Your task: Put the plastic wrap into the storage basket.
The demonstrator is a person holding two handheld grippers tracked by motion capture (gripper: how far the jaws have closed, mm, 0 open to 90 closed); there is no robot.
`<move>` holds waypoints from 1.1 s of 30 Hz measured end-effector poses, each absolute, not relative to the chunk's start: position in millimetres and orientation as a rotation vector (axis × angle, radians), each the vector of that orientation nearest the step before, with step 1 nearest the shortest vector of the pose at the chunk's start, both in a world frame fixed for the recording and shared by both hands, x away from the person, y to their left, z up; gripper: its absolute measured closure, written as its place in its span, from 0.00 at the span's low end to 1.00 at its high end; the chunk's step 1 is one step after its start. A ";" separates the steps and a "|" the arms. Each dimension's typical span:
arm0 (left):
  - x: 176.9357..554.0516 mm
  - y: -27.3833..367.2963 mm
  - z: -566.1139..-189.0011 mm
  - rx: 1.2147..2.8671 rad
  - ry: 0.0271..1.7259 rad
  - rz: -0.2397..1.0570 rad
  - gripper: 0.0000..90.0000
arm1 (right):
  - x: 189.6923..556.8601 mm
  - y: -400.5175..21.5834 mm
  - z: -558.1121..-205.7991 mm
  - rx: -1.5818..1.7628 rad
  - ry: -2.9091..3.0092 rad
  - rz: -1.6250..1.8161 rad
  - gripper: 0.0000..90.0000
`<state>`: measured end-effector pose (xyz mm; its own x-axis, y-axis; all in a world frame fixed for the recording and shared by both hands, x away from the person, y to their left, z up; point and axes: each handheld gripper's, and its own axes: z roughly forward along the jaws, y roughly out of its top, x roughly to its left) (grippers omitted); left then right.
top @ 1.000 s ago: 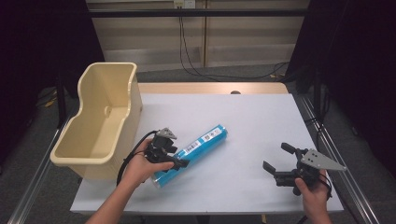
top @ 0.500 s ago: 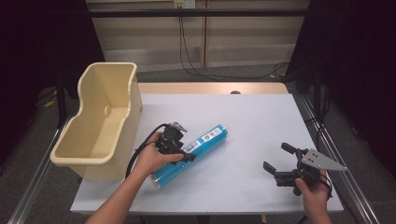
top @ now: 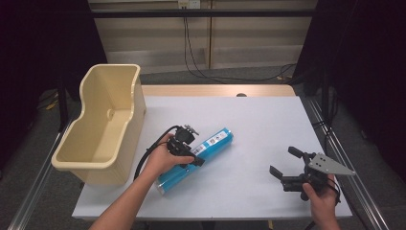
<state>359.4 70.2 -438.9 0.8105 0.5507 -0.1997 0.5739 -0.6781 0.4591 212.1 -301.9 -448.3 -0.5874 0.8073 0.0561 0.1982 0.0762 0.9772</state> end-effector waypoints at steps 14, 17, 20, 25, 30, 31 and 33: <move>363.1 58.6 -448.4 2.587 0.836 -0.092 0.24 | 212.0 -302.3 -448.1 0.991 1.848 1.542 0.01; 363.6 57.9 -450.5 2.589 0.846 -0.096 0.26 | 211.9 -302.4 -448.0 0.994 1.846 1.544 0.01; 363.9 57.7 -451.1 2.596 0.842 -0.096 0.30 | 212.1 -302.4 -448.1 0.995 1.848 1.543 0.01; 363.5 56.3 -449.6 2.608 0.856 -0.081 0.35 | 212.5 -302.1 -448.4 0.992 1.850 1.541 0.01; 362.0 52.2 -447.6 2.636 0.862 -0.061 0.36 | 212.7 -302.1 -448.6 0.991 1.853 1.537 0.01; 361.6 51.2 -447.0 2.645 0.864 -0.055 0.36 | 212.7 -302.1 -448.6 0.990 1.852 1.538 0.01; 361.2 49.5 -446.1 2.657 0.873 -0.053 0.36 | 212.6 -302.2 -448.6 0.991 1.851 1.539 0.01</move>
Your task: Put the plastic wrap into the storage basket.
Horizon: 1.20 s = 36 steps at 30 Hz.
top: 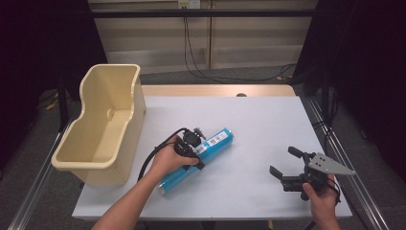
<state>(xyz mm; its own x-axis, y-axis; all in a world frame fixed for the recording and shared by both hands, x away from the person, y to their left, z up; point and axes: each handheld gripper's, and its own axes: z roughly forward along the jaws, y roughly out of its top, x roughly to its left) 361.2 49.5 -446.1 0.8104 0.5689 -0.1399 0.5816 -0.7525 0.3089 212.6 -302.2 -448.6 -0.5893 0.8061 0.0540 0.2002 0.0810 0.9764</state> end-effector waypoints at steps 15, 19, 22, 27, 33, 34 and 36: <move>362.0 59.4 -421.9 2.633 0.921 -0.096 0.36 | 213.3 -302.3 -448.9 0.990 1.855 1.537 0.01; 362.6 62.7 -412.3 2.638 0.936 -0.091 0.36 | 213.3 -302.8 -448.9 0.992 1.854 1.535 0.01; 363.1 65.3 -405.2 2.623 0.950 -0.097 0.36 | 213.3 -302.8 -448.9 0.991 1.855 1.536 0.01; 364.1 68.7 -392.7 2.612 0.964 -0.102 0.36 | 213.6 -302.7 -448.9 0.993 1.853 1.537 0.01; 365.0 74.1 -376.1 2.591 0.979 -0.127 0.36 | 213.3 -302.8 -448.7 0.993 1.852 1.537 0.01; 364.8 74.9 -372.9 2.595 0.978 -0.117 0.36 | 213.3 -302.8 -448.7 0.993 1.852 1.537 0.01; 364.5 77.2 -366.7 2.579 0.999 -0.105 0.36 | 213.2 -302.6 -448.7 0.992 1.852 1.538 0.01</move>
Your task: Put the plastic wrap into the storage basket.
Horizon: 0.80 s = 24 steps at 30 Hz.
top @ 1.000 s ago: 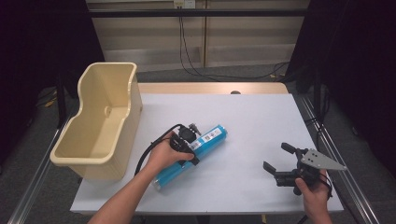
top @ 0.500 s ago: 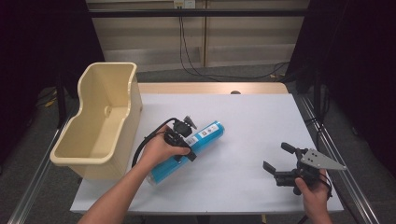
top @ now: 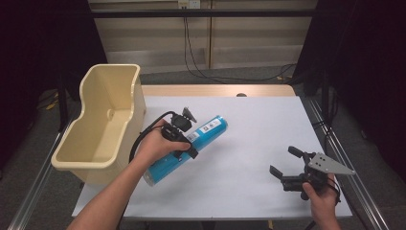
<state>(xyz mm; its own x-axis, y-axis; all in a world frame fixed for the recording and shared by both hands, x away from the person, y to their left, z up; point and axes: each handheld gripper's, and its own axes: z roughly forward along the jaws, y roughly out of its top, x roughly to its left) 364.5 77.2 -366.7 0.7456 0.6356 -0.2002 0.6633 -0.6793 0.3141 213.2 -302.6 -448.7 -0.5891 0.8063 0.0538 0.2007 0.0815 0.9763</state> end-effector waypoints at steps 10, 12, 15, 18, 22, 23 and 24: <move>363.8 97.0 -343.4 2.539 1.068 -0.077 0.36 | 213.1 -303.0 -448.6 0.993 1.850 1.538 0.01; 363.4 101.3 -339.3 2.530 1.081 -0.069 0.36 | 213.0 -303.1 -448.5 0.993 1.849 1.538 0.01; 362.3 110.1 -331.0 2.513 1.106 -0.072 0.36 | 213.0 -302.7 -448.5 0.992 1.849 1.537 0.01; 360.7 118.0 -322.9 2.500 1.129 -0.057 0.36 | 213.1 -302.2 -448.7 0.991 1.849 1.537 0.01; 360.1 128.2 -313.2 2.477 1.160 -0.038 0.36 | 213.1 -302.1 -448.6 0.989 1.851 1.537 0.01; 359.9 129.9 -311.8 2.470 1.167 -0.035 0.36 | 213.0 -302.2 -448.6 0.989 1.850 1.536 0.01; 359.7 132.2 -309.5 2.466 1.173 -0.033 0.36 | 212.9 -302.2 -448.5 0.991 1.850 1.537 0.01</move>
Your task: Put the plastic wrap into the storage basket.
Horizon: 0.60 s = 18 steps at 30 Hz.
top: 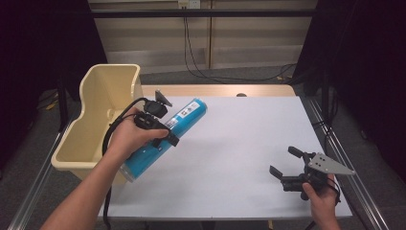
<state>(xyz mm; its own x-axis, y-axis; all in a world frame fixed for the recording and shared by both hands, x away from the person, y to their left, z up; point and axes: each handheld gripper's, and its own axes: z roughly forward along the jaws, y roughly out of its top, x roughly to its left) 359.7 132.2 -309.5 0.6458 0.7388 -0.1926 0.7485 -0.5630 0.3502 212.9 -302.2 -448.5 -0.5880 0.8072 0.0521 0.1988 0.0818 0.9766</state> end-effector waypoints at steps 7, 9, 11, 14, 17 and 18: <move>357.6 144.4 -294.8 2.461 1.196 -0.031 0.36 | 212.8 -302.1 -448.6 0.989 1.850 1.536 0.01; 357.1 148.1 -290.1 2.455 1.202 -0.032 0.36 | 212.6 -302.2 -448.4 0.991 1.848 1.536 0.01; 356.4 152.1 -285.5 2.444 1.214 -0.031 0.36 | 212.5 -302.5 -448.3 0.994 1.847 1.538 0.01; 356.1 159.9 -279.5 2.436 1.226 -0.024 0.36 | 212.7 -302.8 -448.4 0.993 1.848 1.537 0.01; 355.4 167.4 -275.0 2.426 1.247 -0.018 0.36 | 212.9 -302.4 -448.4 0.993 1.848 1.537 0.01; 354.9 170.8 -273.1 2.422 1.257 -0.016 0.36 | 212.9 -302.2 -448.5 0.993 1.849 1.537 0.01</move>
